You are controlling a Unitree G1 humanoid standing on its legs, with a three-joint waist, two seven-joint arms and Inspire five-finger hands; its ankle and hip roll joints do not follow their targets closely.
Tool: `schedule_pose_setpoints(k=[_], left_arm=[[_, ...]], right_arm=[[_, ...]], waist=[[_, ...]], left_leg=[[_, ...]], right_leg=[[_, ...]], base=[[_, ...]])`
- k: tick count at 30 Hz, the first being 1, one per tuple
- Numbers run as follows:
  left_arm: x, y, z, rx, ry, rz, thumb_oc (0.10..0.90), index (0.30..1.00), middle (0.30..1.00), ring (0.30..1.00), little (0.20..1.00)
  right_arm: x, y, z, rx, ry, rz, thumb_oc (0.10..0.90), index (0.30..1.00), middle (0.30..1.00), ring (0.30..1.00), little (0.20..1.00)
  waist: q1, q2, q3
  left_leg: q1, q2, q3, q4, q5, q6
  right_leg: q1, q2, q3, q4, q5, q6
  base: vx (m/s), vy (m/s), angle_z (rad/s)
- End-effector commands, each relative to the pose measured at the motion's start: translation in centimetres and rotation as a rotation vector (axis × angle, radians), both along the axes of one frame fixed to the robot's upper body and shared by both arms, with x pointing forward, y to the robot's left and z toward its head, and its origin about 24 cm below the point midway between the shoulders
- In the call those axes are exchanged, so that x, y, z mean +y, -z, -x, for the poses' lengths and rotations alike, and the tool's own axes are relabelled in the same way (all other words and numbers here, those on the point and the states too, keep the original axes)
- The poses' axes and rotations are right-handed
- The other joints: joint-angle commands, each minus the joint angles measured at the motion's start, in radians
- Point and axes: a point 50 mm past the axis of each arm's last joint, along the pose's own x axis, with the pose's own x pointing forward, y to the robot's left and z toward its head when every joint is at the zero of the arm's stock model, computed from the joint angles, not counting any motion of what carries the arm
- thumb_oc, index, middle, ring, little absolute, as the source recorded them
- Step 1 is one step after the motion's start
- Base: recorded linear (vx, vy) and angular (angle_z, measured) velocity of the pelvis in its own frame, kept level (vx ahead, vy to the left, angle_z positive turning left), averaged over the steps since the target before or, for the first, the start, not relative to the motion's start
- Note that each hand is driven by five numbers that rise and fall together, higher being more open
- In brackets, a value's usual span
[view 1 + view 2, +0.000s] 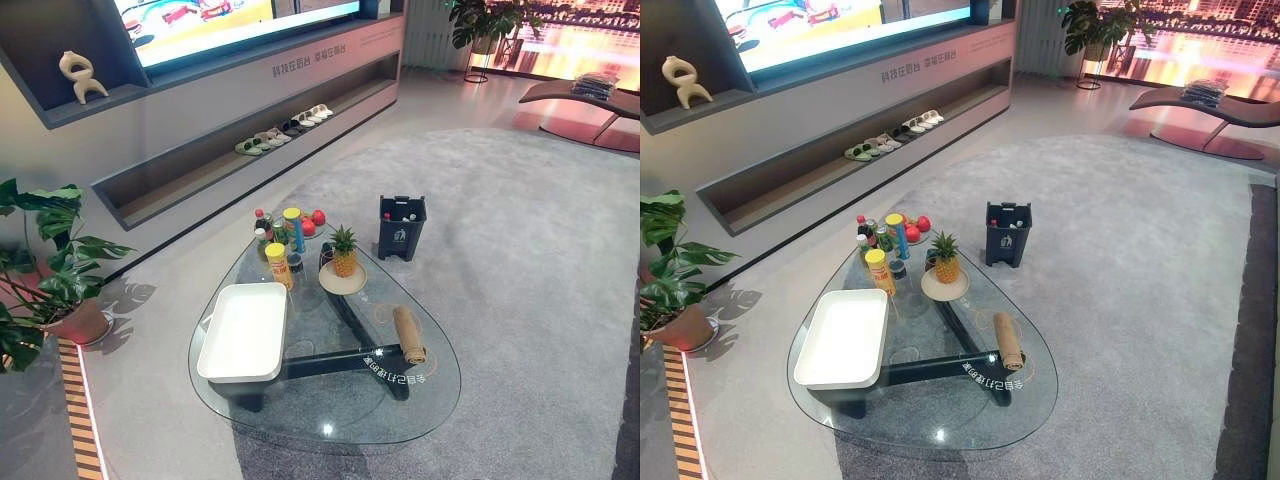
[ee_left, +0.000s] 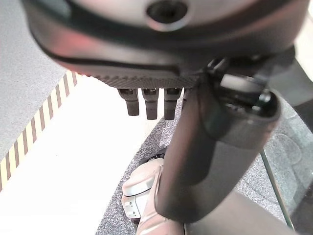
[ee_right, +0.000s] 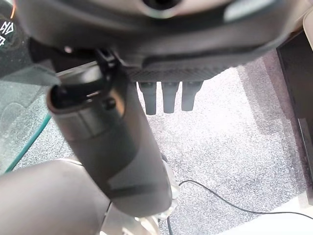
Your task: Wipe the table with a cloth and put it in the basket.
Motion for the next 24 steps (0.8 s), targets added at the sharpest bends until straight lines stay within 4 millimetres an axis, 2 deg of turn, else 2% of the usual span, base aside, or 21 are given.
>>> schedule_pose_setpoints(k=[1, 7, 10, 14, 15, 17, 18, 20, 24], left_arm=[[-0.1, -0.5, -2.8, -0.058, -0.048, 0.011, 0.8, 0.9, 0.9, 0.9, 0.9], [0.0, -0.4, -2.0, -0.053, -0.078, 0.016, 0.8, 0.9, 0.9, 0.9, 0.9], [0.1, -0.6, -2.8, -0.094, -0.113, 0.015, 0.8, 0.9, 0.9, 0.9, 0.9], [0.6, -1.7, -6.4, -0.239, -0.205, 0.012, 0.8, 0.9, 0.9, 0.9, 0.9], [1.0, -2.5, -8.2, -0.309, -0.263, 0.009, 0.8, 0.9, 0.9, 0.9, 0.9], [1.6, -3.4, -10.0, -0.375, -0.314, 0.017, 0.8, 0.9, 0.9, 0.9, 0.9], [2.7, -4.7, -11.9, -0.45, -0.369, 0.02, 0.8, 0.9, 0.9, 0.9, 0.9], [4.0, -6.0, -13.2, -0.51, -0.444, 0.025, 0.8, 0.9, 0.9, 0.9, 0.9], [5.5, -8.0, -15.4, -0.636, -0.537, 0.033, 0.8, 0.9, 0.9, 0.9, 0.9]], right_arm=[[-0.8, -0.6, -1.8, -0.029, 0.031, 0.028, 0.8, 0.9, 0.9, 0.9, 0.9], [-1.4, -0.7, -1.3, -0.025, 0.048, 0.04, 0.8, 0.9, 0.9, 0.9, 0.9], [-2.0, -1.0, -1.7, -0.034, 0.06, 0.058, 0.8, 0.9, 0.9, 0.9, 0.9], [-3.3, -2.2, -4.3, -0.101, 0.052, 0.116, 0.8, 0.9, 0.9, 0.9, 0.9], [-3.9, -2.8, -5.6, -0.143, 0.044, 0.149, 0.8, 0.9, 0.9, 0.9, 0.9], [-4.3, -3.5, -6.9, -0.184, 0.012, 0.184, 0.8, 0.9, 0.9, 0.9, 0.9], [-4.7, -4.1, -7.9, -0.229, 0.002, 0.209, 0.8, 0.9, 0.9, 0.9, 0.9], [-5.1, -4.6, -8.7, -0.253, -0.015, 0.228, 0.8, 0.9, 0.9, 0.9, 0.9], [-5.5, -5.5, -10.0, -0.299, -0.015, 0.253, 0.8, 0.9, 0.9, 0.9, 0.9]], waist=[[0.004, -0.03, 0.048], [0.0, -0.027, 0.066], [-0.002, -0.022, 0.086], [-0.011, -0.006, 0.168], [-0.015, -0.002, 0.208], [-0.017, -0.001, 0.248], [-0.02, -0.002, 0.292], [-0.024, -0.003, 0.325], [-0.022, -0.013, 0.357]], left_leg=[[0.013, -0.086, -0.012, 0.005, -0.065, 0.039], [-0.016, -0.089, -0.014, 0.005, -0.052, 0.038], [-0.051, -0.088, -0.015, 0.005, -0.037, 0.036], [-0.131, -0.093, -0.015, 0.006, -0.007, 0.042], [-0.181, -0.095, -0.012, 0.023, 0.005, 0.045], [-0.243, -0.098, -0.012, 0.057, 0.014, 0.047], [-0.332, -0.104, -0.023, 0.127, 0.018, 0.047], [-0.414, -0.116, -0.04, 0.206, 0.014, 0.048], [-0.546, -0.149, -0.05, 0.341, -0.017, 0.061]], right_leg=[[0.011, 0.015, -0.021, 0.015, -0.025, 0.003], [-0.017, 0.019, -0.008, 0.005, -0.004, 0.007], [-0.054, 0.018, -0.003, 0.005, 0.008, 0.009], [-0.156, 0.018, 0.006, 0.026, 0.026, 0.0], [-0.217, 0.022, 0.013, 0.058, 0.027, -0.008], [-0.284, 0.026, 0.017, 0.113, 0.018, -0.016], [-0.373, 0.029, 0.014, 0.191, 0.009, -0.023], [-0.457, 0.032, 0.018, 0.283, -0.015, -0.031], [-0.585, 0.023, 0.024, 0.407, -0.052, -0.035]], base=[[0.0, 0.0, 0.0], [0.05, 0.002, 0.0], [-0.03, 0.013, -0.01], [-0.21, 0.07, -0.03], [-0.32, 0.047, -0.01], [-0.33, 0.012, -0.01], [-0.31, -0.017, 0.02], [-0.24, -0.019, 0.08], [-0.11, -0.019, 0.05]])
